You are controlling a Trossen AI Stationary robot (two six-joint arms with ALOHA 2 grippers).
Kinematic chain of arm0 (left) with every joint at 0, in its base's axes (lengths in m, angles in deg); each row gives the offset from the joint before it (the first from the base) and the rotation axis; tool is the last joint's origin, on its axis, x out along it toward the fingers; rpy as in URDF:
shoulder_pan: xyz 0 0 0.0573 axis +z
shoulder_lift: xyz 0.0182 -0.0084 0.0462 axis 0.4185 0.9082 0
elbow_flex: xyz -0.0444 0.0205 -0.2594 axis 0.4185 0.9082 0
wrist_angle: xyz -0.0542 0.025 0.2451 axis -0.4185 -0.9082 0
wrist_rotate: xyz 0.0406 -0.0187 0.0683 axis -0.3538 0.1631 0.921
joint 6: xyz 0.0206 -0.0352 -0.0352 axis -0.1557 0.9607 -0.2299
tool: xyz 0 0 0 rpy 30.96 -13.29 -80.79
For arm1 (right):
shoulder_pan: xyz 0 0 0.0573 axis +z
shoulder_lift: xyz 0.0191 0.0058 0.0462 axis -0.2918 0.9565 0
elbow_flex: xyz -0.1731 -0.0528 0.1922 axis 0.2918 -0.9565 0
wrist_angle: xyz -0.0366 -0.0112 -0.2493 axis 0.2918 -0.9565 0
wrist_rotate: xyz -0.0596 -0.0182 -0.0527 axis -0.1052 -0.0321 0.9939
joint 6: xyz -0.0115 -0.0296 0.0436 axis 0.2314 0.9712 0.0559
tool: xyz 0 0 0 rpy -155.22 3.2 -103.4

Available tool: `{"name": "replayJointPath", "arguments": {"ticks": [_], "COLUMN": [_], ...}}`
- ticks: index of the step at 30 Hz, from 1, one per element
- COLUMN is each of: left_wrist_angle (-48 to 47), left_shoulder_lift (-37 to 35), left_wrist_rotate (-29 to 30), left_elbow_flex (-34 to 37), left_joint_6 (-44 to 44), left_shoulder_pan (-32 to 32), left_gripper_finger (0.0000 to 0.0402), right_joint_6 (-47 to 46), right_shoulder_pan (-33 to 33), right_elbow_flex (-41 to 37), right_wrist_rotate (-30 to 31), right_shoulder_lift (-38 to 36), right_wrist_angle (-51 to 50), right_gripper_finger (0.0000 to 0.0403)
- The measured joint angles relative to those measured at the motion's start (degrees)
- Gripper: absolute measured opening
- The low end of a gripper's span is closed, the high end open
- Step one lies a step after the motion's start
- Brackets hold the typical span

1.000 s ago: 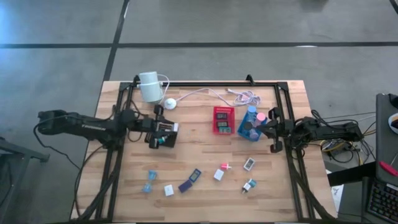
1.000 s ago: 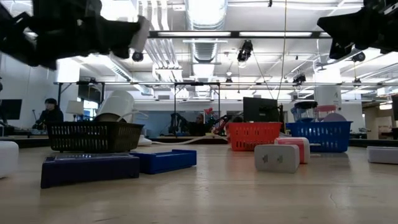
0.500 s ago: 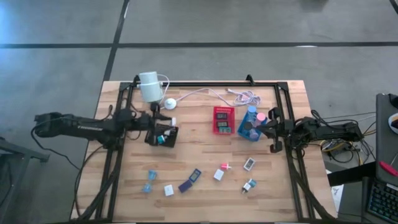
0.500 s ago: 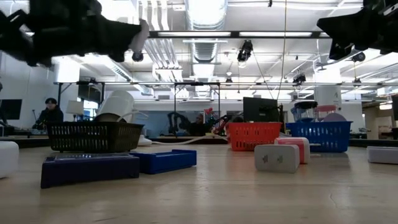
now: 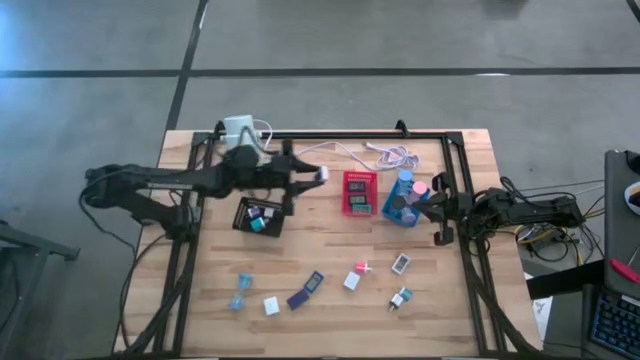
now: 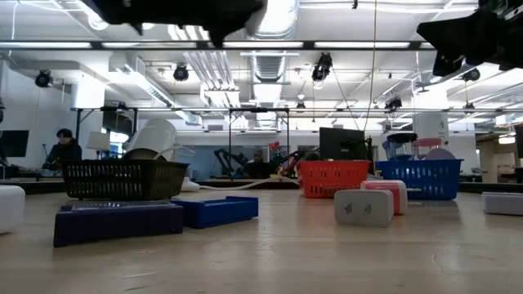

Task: Pick & Place Office items
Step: Put the white digital clock into the red bin

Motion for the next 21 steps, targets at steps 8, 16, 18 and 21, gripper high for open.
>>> {"name": "replayJointPath", "arguments": {"ticks": [8, 16, 18, 21], "left_wrist_angle": [-5.14, -7.38, -8.0, -9.8], "left_shoulder_lift": [17.27, 32.98, 36.34, 40.84], "left_wrist_rotate": [-0.85, -0.83, -0.84, -0.85], "left_elbow_flex": [-13.3, -22.2, -24.07, -26.82], "left_joint_6": [-1.55, -1.16, -0.96, 0.6], "left_shoulder_pan": [0.24, 1.2, 1.46, 1.75], "left_gripper_finger": [0.0143, 0.0143, 0.0143, 0.0143], "right_joint_6": [0.34, 0.85, 0.87, 0.87], "right_shoulder_pan": [0.0, 0.02, 0.02, 0.02], "right_elbow_flex": [0.0, 0.0, 0.0, 0.0], "right_wrist_rotate": [0.0, 0.01, -0.01, -0.01], "right_shoulder_lift": [0.0, 0.02, 0.02, 0.0], "right_wrist_angle": [0.14, 0.04, -0.03, -0.05], "right_gripper_finger": [0.0008, 0.0008, 0.0008, 0.0008]}}
